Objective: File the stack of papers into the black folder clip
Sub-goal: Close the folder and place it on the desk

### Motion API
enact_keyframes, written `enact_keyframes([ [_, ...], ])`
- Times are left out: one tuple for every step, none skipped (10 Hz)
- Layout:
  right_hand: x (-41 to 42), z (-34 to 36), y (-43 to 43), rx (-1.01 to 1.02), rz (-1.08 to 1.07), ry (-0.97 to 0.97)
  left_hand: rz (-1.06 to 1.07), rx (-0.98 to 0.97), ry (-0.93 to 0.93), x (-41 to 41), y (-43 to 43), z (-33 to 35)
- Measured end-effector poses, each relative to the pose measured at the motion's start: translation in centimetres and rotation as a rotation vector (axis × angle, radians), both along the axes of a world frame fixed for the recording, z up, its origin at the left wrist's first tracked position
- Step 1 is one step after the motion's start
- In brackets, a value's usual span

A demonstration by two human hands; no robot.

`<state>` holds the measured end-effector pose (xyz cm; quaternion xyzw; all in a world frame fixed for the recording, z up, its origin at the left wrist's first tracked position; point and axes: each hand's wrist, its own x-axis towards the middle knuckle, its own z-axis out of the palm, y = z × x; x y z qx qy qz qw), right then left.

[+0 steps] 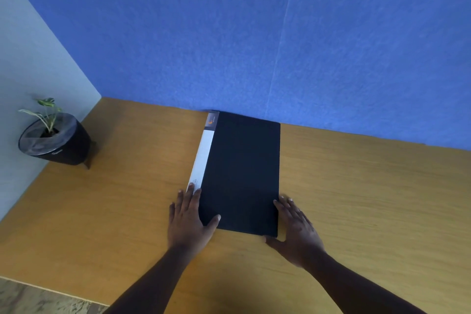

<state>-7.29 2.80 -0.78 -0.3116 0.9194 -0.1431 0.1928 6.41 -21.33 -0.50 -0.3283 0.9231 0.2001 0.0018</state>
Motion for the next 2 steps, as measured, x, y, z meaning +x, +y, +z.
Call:
enact_keyframes([
  [-0.8, 0.5, 1.6, -0.036, -0.047, -0.022, 0.033, -0.042, -0.010, -0.9, 1.3, 0.5],
  [-2.2, 1.1, 4.2, -0.030, -0.107, -0.018, 0.049, -0.071, 0.064, -2.2, 3.8, 1.3],
])
